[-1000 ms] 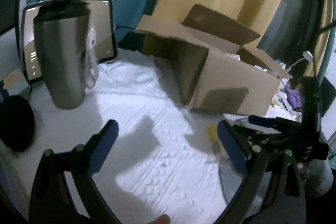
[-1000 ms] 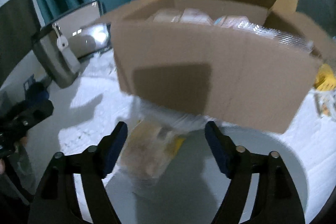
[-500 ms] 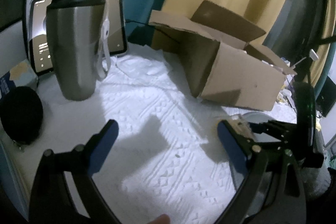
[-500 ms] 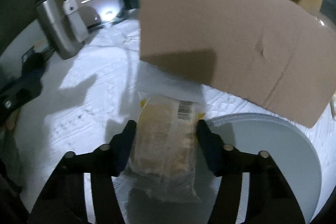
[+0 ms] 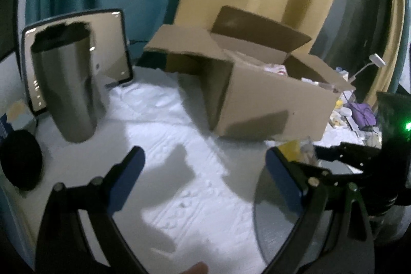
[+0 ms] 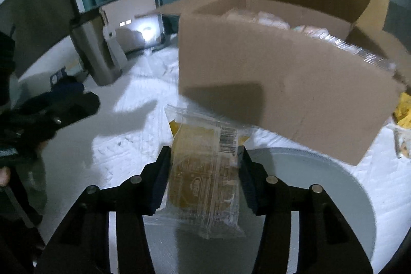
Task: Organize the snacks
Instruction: 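Carry the wrapped cake into the cardboard box with the right tool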
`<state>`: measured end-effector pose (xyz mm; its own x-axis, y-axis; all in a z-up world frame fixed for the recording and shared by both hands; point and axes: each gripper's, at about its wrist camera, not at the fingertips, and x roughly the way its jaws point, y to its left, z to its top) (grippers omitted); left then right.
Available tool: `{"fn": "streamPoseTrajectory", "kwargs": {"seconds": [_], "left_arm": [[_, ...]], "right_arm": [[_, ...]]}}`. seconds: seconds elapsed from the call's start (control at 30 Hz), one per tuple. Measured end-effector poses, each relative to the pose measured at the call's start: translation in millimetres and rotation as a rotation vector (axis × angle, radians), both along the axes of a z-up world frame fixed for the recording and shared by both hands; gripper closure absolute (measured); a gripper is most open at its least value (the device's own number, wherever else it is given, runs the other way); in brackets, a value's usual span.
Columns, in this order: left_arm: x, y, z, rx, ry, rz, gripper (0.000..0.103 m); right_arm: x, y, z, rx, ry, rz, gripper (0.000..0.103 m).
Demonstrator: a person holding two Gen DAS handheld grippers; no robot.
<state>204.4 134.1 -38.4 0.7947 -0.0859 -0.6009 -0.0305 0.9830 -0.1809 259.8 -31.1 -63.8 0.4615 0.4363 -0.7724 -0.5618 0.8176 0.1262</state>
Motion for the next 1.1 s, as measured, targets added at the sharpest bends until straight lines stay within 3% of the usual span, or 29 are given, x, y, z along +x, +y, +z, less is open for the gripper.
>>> {"fn": "streamPoseTrajectory", "kwargs": {"seconds": [0.6, 1.1], "left_arm": [[42, -69, 52, 0.058, -0.074, -0.082, 0.007], [100, -90, 77, 0.096, -0.116, -0.111, 0.007]], "right_arm": [[26, -90, 69, 0.112, -0.136, -0.101, 0.050], [82, -114, 96, 0.144, -0.198, -0.161, 0.050]]}}
